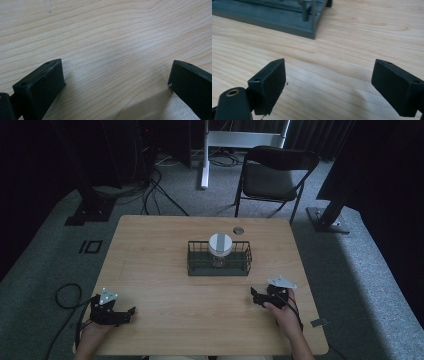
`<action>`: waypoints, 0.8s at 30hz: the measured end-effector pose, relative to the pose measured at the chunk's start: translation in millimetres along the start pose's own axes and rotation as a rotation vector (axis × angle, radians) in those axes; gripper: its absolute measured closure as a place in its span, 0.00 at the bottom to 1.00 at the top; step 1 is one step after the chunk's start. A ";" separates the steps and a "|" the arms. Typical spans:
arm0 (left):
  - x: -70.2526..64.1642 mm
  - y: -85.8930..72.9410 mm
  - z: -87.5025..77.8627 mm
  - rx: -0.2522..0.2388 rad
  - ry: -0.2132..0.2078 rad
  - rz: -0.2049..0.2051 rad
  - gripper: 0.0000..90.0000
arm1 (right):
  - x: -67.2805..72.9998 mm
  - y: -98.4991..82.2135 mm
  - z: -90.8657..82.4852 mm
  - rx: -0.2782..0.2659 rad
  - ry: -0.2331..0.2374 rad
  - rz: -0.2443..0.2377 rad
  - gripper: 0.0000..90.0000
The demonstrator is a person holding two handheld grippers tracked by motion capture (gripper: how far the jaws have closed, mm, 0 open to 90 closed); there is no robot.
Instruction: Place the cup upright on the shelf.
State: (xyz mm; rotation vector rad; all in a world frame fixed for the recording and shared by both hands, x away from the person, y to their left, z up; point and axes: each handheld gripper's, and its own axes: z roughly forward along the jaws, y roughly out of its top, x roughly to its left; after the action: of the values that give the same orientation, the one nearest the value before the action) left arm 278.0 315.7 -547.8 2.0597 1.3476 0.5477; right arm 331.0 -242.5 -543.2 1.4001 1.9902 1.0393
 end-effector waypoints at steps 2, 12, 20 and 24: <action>0.0 0.0 0.0 0.000 0.000 0.000 0.01 | -3.6 -0.5 -0.7 0.009 -0.017 0.013 0.13; 0.0 0.0 0.0 0.000 0.000 0.000 0.01 | -18.1 -3.8 -1.6 0.060 -0.070 0.074 0.13; -0.1 0.0 0.0 0.000 -0.001 0.001 0.01 | -26.7 -8.8 -1.3 0.112 -0.103 0.101 0.13; -0.1 0.0 -0.1 0.001 -0.001 0.002 0.01 | -29.3 -9.4 -2.0 0.119 -0.123 0.094 0.13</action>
State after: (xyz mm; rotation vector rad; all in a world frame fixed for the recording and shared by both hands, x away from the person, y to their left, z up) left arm 278.0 315.6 -547.8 2.0618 1.3457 0.5470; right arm 334.5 -272.2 -550.6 1.5938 1.9405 0.8643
